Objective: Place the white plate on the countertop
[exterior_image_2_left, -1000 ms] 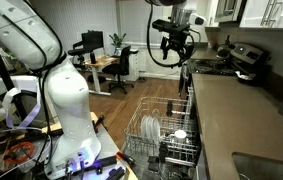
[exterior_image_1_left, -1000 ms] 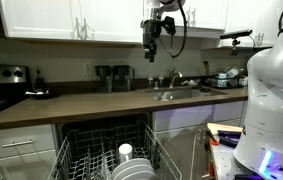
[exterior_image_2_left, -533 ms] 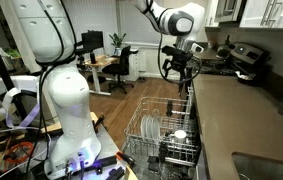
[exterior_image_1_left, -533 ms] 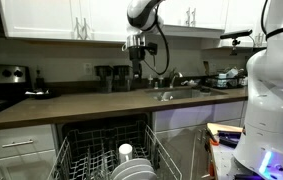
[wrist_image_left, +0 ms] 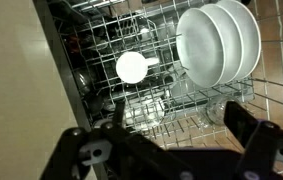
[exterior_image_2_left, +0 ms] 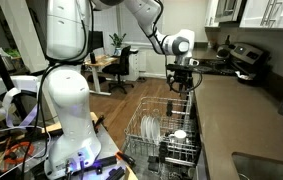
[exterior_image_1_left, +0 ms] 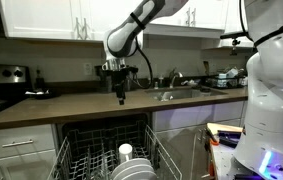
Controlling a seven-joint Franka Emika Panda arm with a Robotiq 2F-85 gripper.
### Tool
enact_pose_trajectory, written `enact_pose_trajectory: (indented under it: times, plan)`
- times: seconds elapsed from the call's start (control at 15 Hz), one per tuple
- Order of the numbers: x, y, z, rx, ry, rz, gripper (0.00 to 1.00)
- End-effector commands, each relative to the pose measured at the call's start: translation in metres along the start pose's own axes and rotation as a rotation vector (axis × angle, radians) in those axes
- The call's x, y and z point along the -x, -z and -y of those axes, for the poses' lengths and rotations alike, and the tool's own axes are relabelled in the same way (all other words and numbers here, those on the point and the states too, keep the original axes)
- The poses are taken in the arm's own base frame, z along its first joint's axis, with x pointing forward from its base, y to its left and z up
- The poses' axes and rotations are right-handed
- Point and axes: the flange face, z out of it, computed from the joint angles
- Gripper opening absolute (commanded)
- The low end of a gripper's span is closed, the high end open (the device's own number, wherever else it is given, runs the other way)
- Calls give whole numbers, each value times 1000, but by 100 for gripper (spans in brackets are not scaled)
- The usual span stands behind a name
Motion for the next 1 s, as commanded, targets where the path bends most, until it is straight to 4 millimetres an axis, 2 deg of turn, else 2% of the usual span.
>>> enact_pose_trajectory:
  times: [0.0, 0.07, 0.2, 0.4, 0.93]
  plan:
    - [-20, -17, 0, 53, 8, 20, 100]
    - [-10, -14, 1, 22, 10, 18, 100]
    - [-12, -20, 4, 19, 15, 28, 100]
    - [-12, -19, 3, 19, 13, 25, 100]
    - [-49, -94, 49, 91, 32, 50, 100]
